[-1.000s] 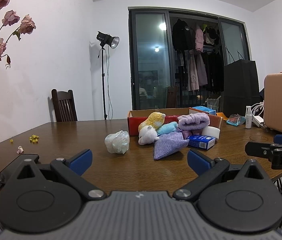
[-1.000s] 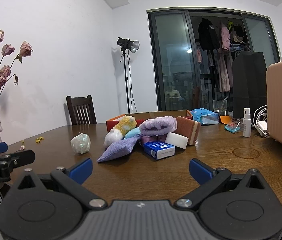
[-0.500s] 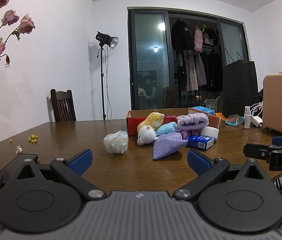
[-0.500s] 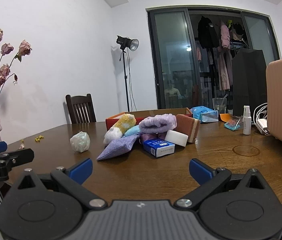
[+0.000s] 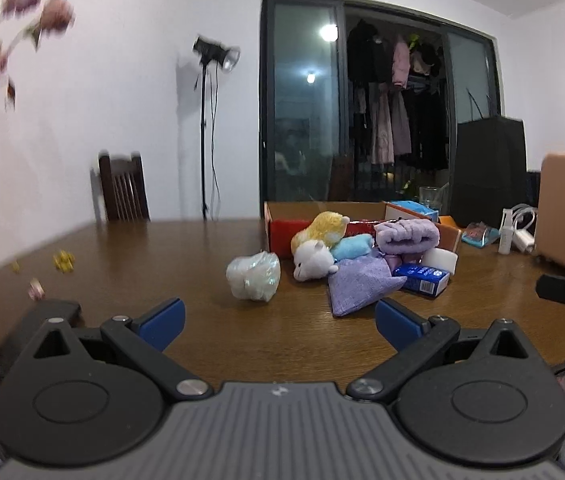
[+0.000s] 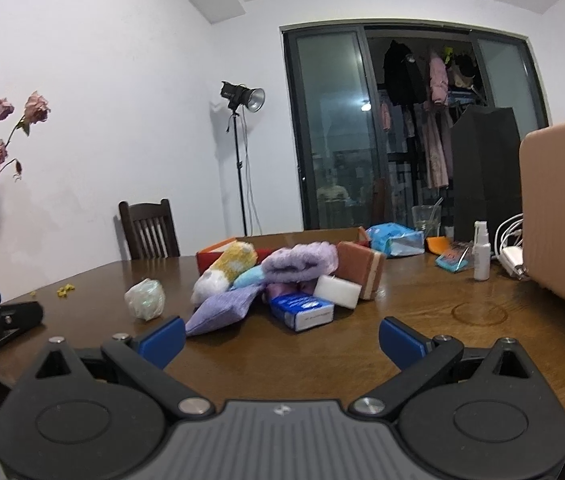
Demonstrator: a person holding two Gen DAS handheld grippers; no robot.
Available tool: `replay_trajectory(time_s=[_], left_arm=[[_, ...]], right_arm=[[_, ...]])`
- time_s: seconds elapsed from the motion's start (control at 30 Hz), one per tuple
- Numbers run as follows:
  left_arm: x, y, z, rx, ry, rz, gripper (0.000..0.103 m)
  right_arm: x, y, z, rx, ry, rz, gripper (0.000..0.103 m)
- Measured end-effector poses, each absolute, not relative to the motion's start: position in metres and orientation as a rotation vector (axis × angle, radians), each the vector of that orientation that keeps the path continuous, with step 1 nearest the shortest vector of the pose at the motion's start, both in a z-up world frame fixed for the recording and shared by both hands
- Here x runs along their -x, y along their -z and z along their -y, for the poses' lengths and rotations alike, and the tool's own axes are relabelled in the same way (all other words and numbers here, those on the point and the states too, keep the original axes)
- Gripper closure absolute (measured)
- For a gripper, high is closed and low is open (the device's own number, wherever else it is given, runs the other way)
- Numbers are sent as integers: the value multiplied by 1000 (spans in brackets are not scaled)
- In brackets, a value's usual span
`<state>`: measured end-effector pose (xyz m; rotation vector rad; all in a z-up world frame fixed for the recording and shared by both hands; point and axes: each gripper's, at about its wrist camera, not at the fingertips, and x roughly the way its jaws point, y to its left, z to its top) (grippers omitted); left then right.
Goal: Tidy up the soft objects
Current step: 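Grasp the clear plastic bag with the left gripper while the right grasps the white foam cylinder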
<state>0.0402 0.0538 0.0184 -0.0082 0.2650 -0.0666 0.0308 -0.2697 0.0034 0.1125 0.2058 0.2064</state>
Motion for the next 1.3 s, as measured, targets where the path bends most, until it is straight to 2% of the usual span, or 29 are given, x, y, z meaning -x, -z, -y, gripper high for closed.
replay_trajectory(time_s=[0.3, 0.57, 0.73, 0.77, 0.87, 0.97, 1.03, 1.1, 1.17, 1.2, 1.3], left_arm=[[-108, -29, -66, -36, 36, -231, 0], [-195, -11, -74, 9, -25, -341, 0], [-229, 2, -77, 23, -39, -409, 0], [-234, 4, -77, 20, -35, -422, 0], [-250, 7, -76, 23, -8, -468, 1], [-263, 10, -77, 45, 25, -516, 18], [-273, 13, -78, 71, 49, -560, 42], [-279, 15, -80, 100, 82, -590, 51], [-282, 14, -79, 107, 83, -594, 53], [-281, 13, -77, 100, 82, -592, 55], [-275, 8, -74, 100, 87, -588, 58]], right_arm=[[-85, -11, 280, -87, -242, -258, 0], [-164, -10, 292, -98, -211, -378, 0], [-203, -7, 283, -55, -233, -390, 1], [-211, -6, 282, -55, -236, -400, 2], [-238, -3, 284, -94, -230, -444, 15], [-266, 4, 291, -186, -219, -495, 19], [-281, 9, 295, -233, -194, -522, 25], [-293, 16, 299, -279, -192, -547, 28], [-300, 20, 301, -303, -204, -573, 47], [-300, 22, 302, -318, -209, -572, 51], [-295, 23, 305, -323, -217, -563, 51]])
